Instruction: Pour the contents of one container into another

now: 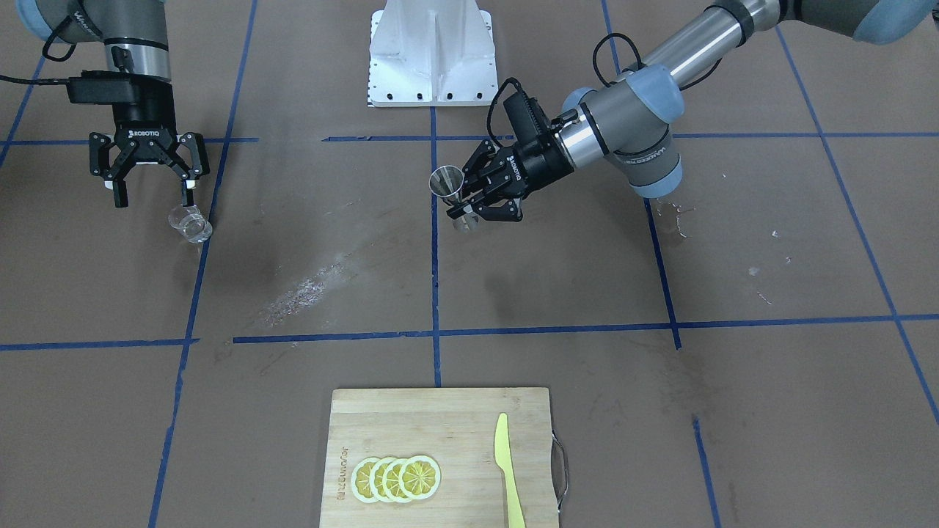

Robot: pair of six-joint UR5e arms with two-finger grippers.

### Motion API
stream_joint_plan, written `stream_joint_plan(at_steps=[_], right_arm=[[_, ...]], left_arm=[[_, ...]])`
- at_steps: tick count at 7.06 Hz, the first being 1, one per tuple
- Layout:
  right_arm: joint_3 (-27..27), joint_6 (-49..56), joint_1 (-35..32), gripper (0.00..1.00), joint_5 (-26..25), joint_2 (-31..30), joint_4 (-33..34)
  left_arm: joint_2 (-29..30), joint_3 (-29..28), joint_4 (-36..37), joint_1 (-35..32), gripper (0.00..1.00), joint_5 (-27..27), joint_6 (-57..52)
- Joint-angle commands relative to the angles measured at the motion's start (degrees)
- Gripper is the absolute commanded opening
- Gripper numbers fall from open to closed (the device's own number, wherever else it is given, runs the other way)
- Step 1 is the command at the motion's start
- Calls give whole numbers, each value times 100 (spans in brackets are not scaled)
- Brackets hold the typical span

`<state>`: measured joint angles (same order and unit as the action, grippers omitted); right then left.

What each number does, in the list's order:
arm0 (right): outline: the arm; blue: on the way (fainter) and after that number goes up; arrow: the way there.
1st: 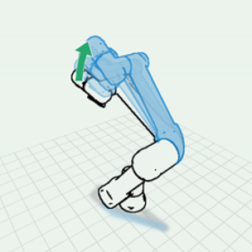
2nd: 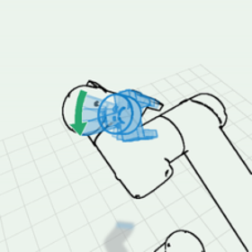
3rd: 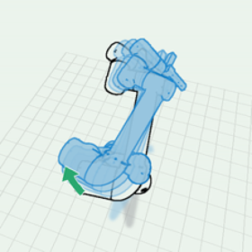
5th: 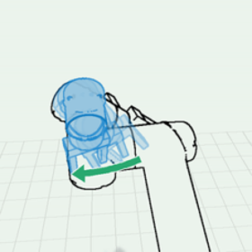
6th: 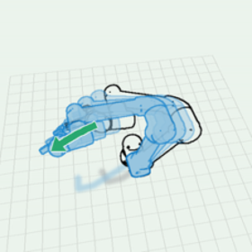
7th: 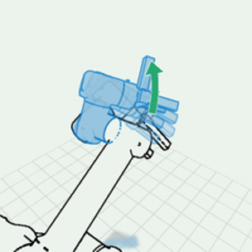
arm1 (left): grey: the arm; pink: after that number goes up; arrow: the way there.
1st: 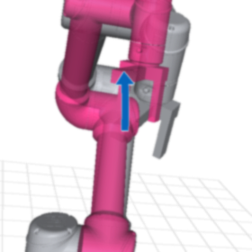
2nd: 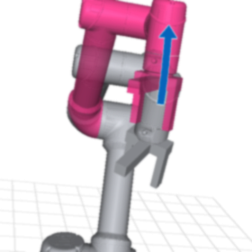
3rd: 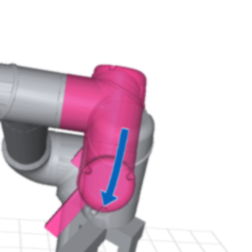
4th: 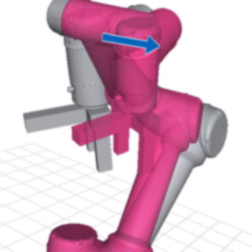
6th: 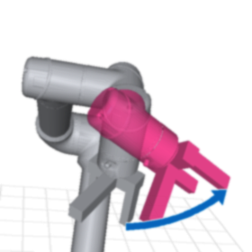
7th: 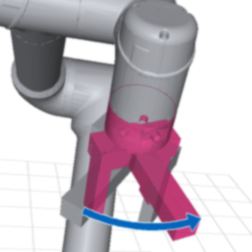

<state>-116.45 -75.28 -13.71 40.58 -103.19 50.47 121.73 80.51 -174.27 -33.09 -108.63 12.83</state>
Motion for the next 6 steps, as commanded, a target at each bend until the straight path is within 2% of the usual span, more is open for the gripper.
stream_joint_plan(at_steps=[1,6], right_arm=[[455,-293,657,99,-1234,35,-11],[983,-1199,1001,99,-1729,97,-11]], left_arm=[[-9,0,-2,-5,0,0,0],[-35,0,-2,-5,0,17,0]])
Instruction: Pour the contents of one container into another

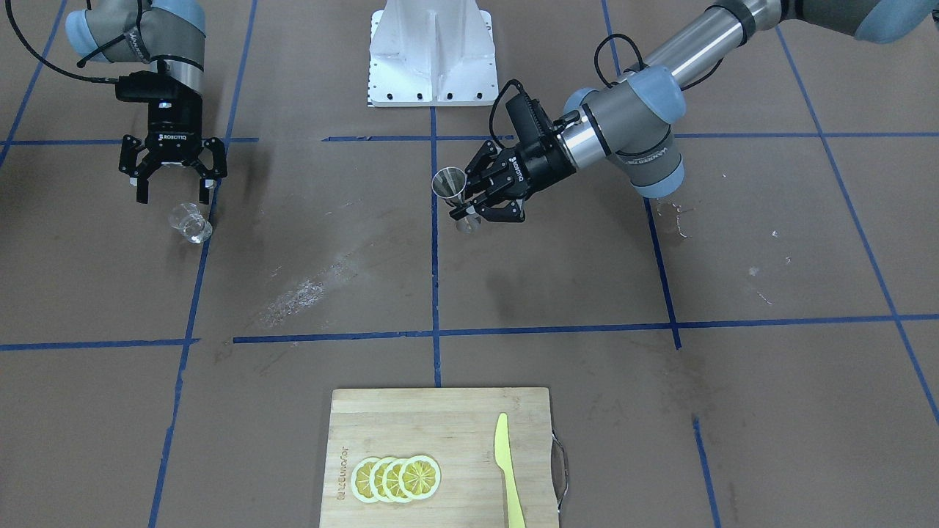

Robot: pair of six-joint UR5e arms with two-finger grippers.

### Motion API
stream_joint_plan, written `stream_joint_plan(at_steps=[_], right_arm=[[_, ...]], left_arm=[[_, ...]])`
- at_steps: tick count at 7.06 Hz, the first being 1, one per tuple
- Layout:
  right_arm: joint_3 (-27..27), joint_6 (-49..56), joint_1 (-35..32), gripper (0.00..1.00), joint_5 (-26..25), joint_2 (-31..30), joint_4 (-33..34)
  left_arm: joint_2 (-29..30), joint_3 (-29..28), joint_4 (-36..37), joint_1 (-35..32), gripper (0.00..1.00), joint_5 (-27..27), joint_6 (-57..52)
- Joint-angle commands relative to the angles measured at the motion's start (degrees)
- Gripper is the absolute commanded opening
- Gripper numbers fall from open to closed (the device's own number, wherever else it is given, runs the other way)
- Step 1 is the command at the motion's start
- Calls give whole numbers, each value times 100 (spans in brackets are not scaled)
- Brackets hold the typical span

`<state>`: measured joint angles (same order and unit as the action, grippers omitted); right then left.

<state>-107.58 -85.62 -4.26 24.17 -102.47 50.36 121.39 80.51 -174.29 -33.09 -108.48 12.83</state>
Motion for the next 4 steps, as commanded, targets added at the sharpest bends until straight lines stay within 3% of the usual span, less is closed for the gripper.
stream_joint_plan(at_steps=[1,4], right_arm=[[140,-235,74,99,-114,43,0],[762,-244,83,99,-114,507,0]], left_arm=[[-10,0,0,-4,0,2,0],[-19,0,0,-4,0,-7,0]])
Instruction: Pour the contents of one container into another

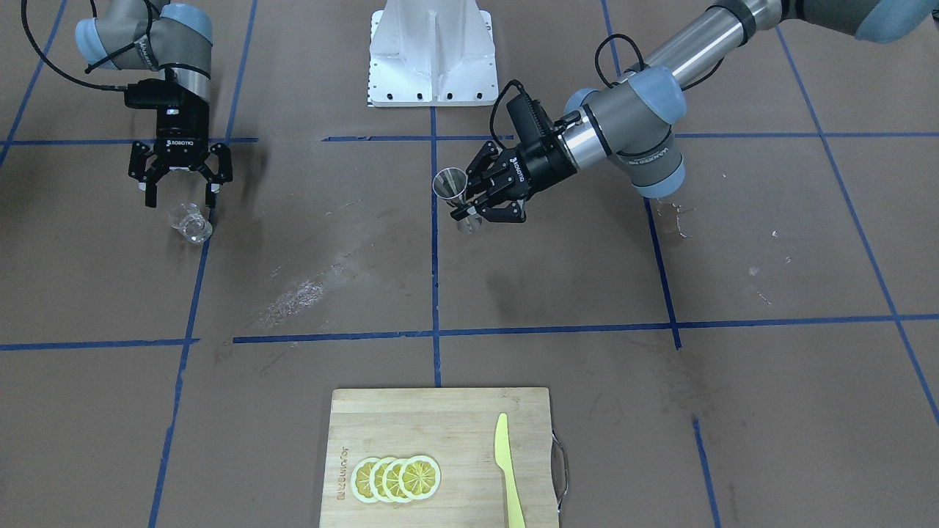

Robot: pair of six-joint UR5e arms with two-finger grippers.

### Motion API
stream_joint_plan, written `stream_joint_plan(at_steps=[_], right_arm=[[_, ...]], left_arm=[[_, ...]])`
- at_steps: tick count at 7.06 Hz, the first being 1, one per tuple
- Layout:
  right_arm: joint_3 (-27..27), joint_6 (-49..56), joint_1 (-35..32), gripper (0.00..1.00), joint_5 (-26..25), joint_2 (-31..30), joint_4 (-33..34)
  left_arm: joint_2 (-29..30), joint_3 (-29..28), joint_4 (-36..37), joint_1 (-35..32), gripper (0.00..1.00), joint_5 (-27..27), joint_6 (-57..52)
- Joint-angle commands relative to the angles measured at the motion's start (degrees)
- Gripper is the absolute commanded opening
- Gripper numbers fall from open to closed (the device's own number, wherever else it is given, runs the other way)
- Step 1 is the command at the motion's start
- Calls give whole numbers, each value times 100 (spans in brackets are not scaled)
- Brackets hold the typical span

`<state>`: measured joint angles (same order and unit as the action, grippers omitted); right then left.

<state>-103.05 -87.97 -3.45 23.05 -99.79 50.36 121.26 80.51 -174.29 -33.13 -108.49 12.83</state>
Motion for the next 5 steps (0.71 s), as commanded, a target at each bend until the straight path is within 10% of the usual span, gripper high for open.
stream_joint_plan(at_steps=[1,3,5], right_arm=[[451,-9,2,99,-28,275,0],[601,-9,-7,98,-29,276,0],[610,-1,-7,77,-20,276,0]], left_arm=[[-6,0,0,0,0,4,0],[-6,0,0,0,0,4,0],[-6,0,0,0,0,30,0]])
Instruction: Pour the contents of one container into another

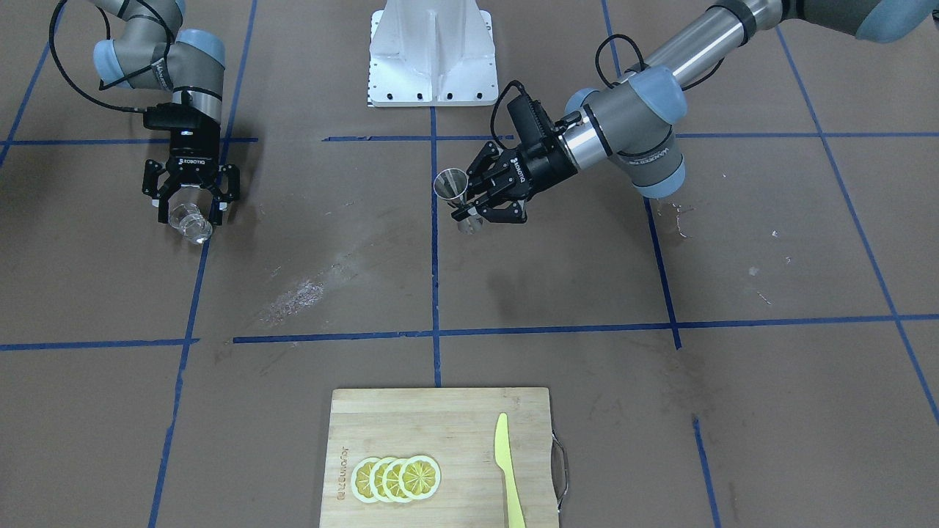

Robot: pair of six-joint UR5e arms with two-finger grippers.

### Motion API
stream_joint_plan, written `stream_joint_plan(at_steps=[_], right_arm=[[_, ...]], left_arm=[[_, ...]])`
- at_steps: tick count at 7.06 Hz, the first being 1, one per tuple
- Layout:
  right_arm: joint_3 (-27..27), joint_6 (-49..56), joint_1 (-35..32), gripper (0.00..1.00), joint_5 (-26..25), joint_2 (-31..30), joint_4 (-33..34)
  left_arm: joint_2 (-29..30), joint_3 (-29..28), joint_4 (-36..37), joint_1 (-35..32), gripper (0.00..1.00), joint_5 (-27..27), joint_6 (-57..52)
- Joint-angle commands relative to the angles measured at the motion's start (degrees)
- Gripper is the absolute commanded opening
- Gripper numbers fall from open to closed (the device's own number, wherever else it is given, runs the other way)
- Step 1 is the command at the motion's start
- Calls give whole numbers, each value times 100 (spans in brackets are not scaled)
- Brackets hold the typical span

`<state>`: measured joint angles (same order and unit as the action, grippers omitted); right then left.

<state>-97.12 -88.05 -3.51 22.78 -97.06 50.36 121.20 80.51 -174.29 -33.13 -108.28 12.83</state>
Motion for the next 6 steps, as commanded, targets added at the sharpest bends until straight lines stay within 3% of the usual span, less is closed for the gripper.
stream_joint_plan(at_steps=[1,3,4,6], right_arm=[[26,7,-1,54,16,2,0],[0,33,-9,12,24,-6,0],[-35,68,-18,0,24,-6,0],[-53,217,-45,0,-71,-33,0]], left_arm=[[0,0,0,0,0,8,0],[0,0,-9,0,0,8,0],[0,0,-9,0,0,8,0],[-9,0,-26,0,0,8,-9]])
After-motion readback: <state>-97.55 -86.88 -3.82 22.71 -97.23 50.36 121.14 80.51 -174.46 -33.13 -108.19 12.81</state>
